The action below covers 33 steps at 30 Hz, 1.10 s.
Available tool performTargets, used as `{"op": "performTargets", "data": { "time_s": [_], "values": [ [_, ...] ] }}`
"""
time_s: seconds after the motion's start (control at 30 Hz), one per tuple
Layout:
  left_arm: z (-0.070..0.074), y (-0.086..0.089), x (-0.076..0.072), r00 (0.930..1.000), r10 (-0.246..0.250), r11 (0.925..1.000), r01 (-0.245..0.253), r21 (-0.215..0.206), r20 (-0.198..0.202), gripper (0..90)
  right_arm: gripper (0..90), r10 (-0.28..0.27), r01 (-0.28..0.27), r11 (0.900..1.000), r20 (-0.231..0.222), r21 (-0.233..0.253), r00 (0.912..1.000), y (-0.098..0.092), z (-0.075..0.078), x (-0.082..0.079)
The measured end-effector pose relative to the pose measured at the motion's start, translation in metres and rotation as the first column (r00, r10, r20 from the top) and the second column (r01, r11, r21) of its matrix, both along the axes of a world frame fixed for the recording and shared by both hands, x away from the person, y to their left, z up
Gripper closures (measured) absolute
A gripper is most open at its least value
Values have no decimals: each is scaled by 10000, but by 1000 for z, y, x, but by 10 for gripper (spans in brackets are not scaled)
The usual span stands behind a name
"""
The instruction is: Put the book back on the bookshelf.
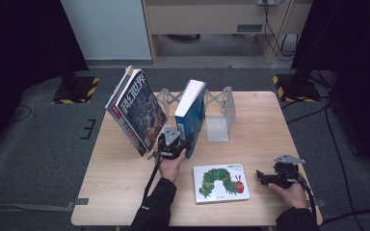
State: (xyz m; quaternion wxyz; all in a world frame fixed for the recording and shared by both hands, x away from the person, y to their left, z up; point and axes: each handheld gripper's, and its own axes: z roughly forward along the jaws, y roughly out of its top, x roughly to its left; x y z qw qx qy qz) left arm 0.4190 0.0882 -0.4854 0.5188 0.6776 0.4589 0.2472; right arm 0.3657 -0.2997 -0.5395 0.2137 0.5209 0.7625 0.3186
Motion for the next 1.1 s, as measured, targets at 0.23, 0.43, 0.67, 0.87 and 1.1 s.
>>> {"op": "performTargets", "data": {
  "time_s": [0.23,0.43,0.67,0.87,1.1],
  "values": [
    [-2,-10,7,9998,144,9998,-143,-125,100,558,17,-5,5,10000,4,-6,10000,0,0,0],
    [-4,-15,11,9995,232,9995,-227,-235,191,536,17,5,-5,10000,-7,-11,10000,0,0,0],
    [0,-5,3,9994,-257,9995,262,-193,237,517,17,2,-2,10000,-1,-10,10000,0,0,0],
    [5,-1,-3,9993,-367,9992,368,-154,71,544,16,-2,2,10000,-2,-10,10000,0,0,0],
    [9,-13,1,9991,-392,9992,390,-127,-131,527,16,2,-2,10000,-1,-11,10000,0,0,0]
  ]
}}
